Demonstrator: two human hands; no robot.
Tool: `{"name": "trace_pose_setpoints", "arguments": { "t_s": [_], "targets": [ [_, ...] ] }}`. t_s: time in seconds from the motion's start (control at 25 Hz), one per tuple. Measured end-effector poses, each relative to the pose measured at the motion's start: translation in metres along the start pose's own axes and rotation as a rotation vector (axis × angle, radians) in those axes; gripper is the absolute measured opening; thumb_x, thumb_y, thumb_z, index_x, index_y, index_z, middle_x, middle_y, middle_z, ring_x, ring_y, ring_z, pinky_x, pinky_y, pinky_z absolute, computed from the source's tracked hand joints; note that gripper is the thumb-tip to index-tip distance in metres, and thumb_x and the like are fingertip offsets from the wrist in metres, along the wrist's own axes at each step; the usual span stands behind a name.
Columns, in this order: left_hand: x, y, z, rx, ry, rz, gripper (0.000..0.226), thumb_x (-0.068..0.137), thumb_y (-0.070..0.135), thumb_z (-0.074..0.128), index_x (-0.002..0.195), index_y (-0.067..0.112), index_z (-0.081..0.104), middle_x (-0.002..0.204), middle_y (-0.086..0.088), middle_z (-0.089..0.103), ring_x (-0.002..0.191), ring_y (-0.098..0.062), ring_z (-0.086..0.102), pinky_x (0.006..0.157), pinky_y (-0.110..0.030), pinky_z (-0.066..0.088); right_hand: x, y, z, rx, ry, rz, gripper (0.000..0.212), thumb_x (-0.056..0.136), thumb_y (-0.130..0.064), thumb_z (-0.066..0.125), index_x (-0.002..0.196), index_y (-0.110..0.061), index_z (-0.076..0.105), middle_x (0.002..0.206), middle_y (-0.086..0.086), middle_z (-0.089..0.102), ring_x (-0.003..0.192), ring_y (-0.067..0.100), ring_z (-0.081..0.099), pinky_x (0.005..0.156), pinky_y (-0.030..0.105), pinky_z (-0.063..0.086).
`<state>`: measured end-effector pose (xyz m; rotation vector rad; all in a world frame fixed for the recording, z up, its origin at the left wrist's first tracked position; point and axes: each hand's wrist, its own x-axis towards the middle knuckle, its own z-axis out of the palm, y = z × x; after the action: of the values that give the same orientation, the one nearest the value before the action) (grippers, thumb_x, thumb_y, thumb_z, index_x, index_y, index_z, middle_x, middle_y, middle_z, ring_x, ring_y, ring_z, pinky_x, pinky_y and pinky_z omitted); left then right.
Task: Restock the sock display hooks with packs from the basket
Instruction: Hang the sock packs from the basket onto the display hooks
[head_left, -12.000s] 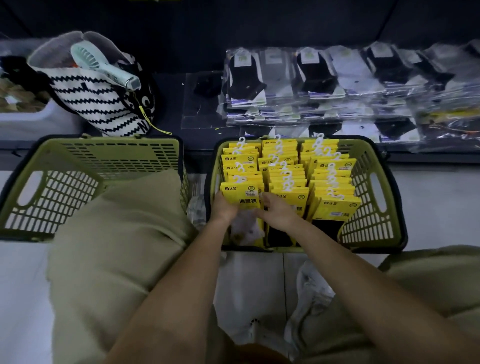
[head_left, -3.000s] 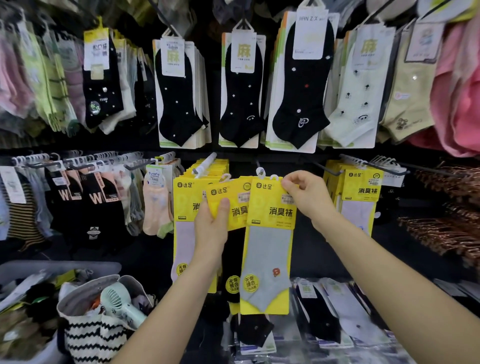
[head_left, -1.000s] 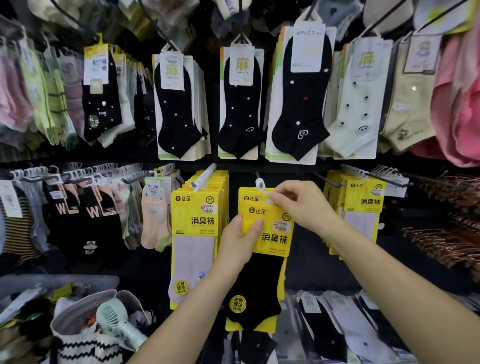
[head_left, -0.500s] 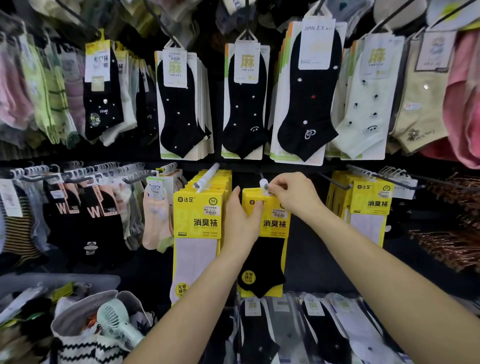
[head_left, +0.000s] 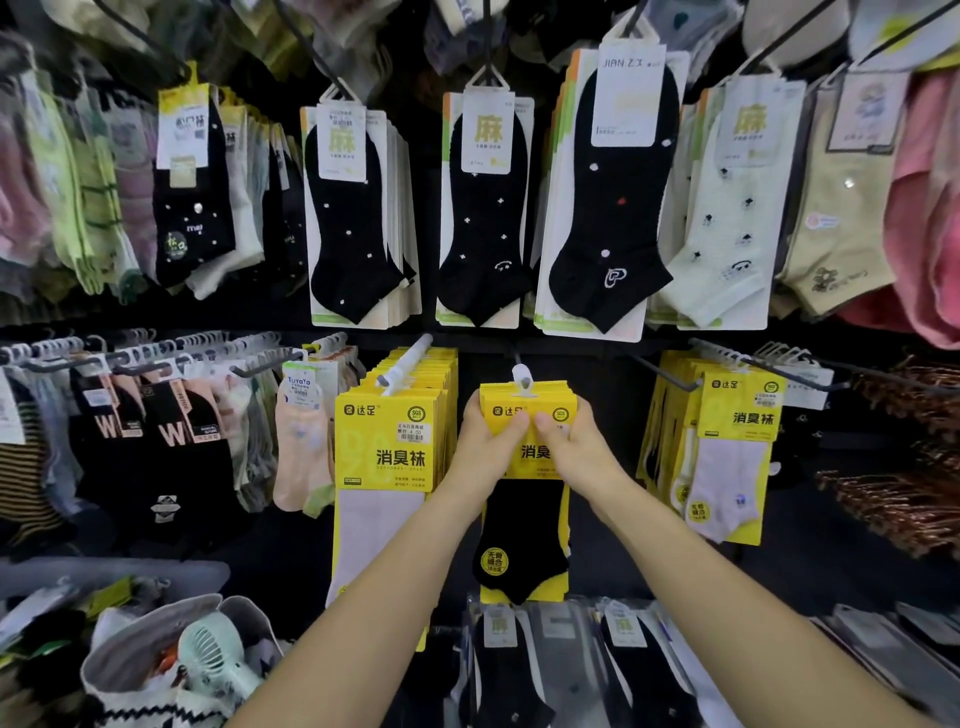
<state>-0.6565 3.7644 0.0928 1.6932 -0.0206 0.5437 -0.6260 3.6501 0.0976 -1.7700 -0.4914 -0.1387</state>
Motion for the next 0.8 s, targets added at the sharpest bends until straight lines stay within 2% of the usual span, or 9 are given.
{"name": "trace_pose_setpoints", "arguments": {
  "t_s": [0.04, 0.16, 0.32, 0.4, 0.48, 0.56, 0.64, 0.72, 0.8],
  "targets": [
    [0.004, -0.001, 0.000, 0.012, -0.005, 0.002, 0.046, 0.092, 0.020, 0.056, 0.134, 0.014, 0.039, 0.124, -0.002, 0.055, 0.114, -0.014, 0.051, 0.095, -0.027, 0.041, 0.004, 0.001, 0.002, -0.009, 0.010, 0.007, 0.050, 0.097, -0.023, 0.048, 0.140, -0.009, 0.027, 0.124, 0.006, 0.054, 0.103, 0.012, 0.054, 0.073, 0.018, 0.045],
    [0.012, -0.004, 0.000, 0.073, 0.015, 0.032, 0.040, 0.092, 0.018, 0.055, 0.130, 0.014, 0.044, 0.122, -0.005, 0.057, 0.112, -0.015, 0.054, 0.098, -0.032, 0.043, 0.014, 0.006, 0.005, -0.056, 0.031, 0.030, 0.054, 0.097, -0.025, 0.047, 0.142, -0.008, 0.023, 0.129, 0.008, 0.052, 0.107, 0.016, 0.054, 0.084, 0.028, 0.046],
    [0.008, -0.013, 0.000, 0.079, 0.008, 0.028, 0.039, 0.092, 0.016, 0.055, 0.130, 0.008, 0.045, 0.122, -0.009, 0.059, 0.116, -0.022, 0.055, 0.097, -0.032, 0.044, 0.008, 0.011, 0.003, -0.064, -0.009, 0.007, 0.052, 0.097, -0.026, 0.047, 0.143, -0.011, 0.025, 0.120, -0.002, 0.054, 0.109, 0.012, 0.053, 0.078, 0.019, 0.043],
    [-0.007, -0.026, 0.001, 0.155, 0.018, 0.009, 0.051, 0.093, 0.021, 0.054, 0.138, 0.008, 0.036, 0.134, -0.010, 0.051, 0.127, -0.023, 0.046, 0.107, -0.039, 0.038, -0.005, 0.025, -0.001, -0.133, -0.035, 0.000, 0.058, 0.097, -0.028, 0.048, 0.146, -0.014, 0.021, 0.134, -0.001, 0.050, 0.123, 0.015, 0.047, 0.093, 0.026, 0.041],
    [-0.036, -0.043, 0.002, 0.277, 0.033, 0.062, 0.063, 0.092, 0.027, 0.054, 0.145, 0.008, 0.025, 0.148, -0.010, 0.035, 0.138, -0.022, 0.031, 0.114, -0.041, 0.028, -0.028, 0.048, -0.009, -0.197, -0.060, 0.020, 0.067, 0.096, -0.032, 0.049, 0.150, -0.016, 0.013, 0.149, 0.006, 0.036, 0.135, 0.018, 0.036, 0.109, 0.034, 0.034],
    [-0.079, -0.064, 0.004, 0.335, -0.016, 0.120, 0.073, 0.092, 0.033, 0.054, 0.149, 0.014, 0.013, 0.157, -0.002, 0.016, 0.144, -0.014, 0.014, 0.118, -0.033, 0.017, -0.065, 0.078, -0.019, -0.208, -0.093, 0.054, 0.070, 0.094, -0.036, 0.050, 0.150, -0.021, 0.011, 0.150, 0.008, 0.033, 0.137, 0.019, 0.034, 0.109, 0.033, 0.033],
    [-0.131, -0.091, 0.009, 0.350, -0.107, 0.051, 0.077, 0.092, 0.039, 0.052, 0.150, 0.020, 0.004, 0.154, 0.011, 0.009, 0.141, 0.000, 0.005, 0.113, -0.020, 0.011, -0.114, 0.114, -0.027, -0.219, -0.141, 0.131, 0.070, 0.093, -0.038, 0.050, 0.149, -0.025, 0.012, 0.148, 0.007, 0.036, 0.135, 0.018, 0.037, 0.104, 0.030, 0.036],
    [-0.178, -0.123, 0.015, 0.337, -0.179, -0.092, 0.075, 0.092, 0.035, 0.053, 0.150, 0.019, 0.007, 0.151, 0.010, 0.016, 0.135, 0.004, 0.011, 0.106, -0.011, 0.014, -0.165, 0.152, -0.033, -0.229, -0.203, 0.251, 0.070, 0.093, -0.037, 0.050, 0.149, -0.025, 0.012, 0.148, 0.008, 0.036, 0.135, 0.019, 0.037, 0.101, 0.028, 0.037],
    [-0.218, -0.152, 0.021, 0.357, -0.242, -0.251, 0.070, 0.093, 0.029, 0.053, 0.149, 0.014, 0.013, 0.152, 0.002, 0.021, 0.137, -0.004, 0.020, 0.100, -0.006, 0.020, -0.212, 0.186, -0.036, -0.245, -0.278, 0.370, 0.070, 0.094, -0.034, 0.050, 0.150, -0.021, 0.010, 0.149, 0.009, 0.034, 0.135, 0.023, 0.037, 0.100, 0.028, 0.037]
  ]
}}
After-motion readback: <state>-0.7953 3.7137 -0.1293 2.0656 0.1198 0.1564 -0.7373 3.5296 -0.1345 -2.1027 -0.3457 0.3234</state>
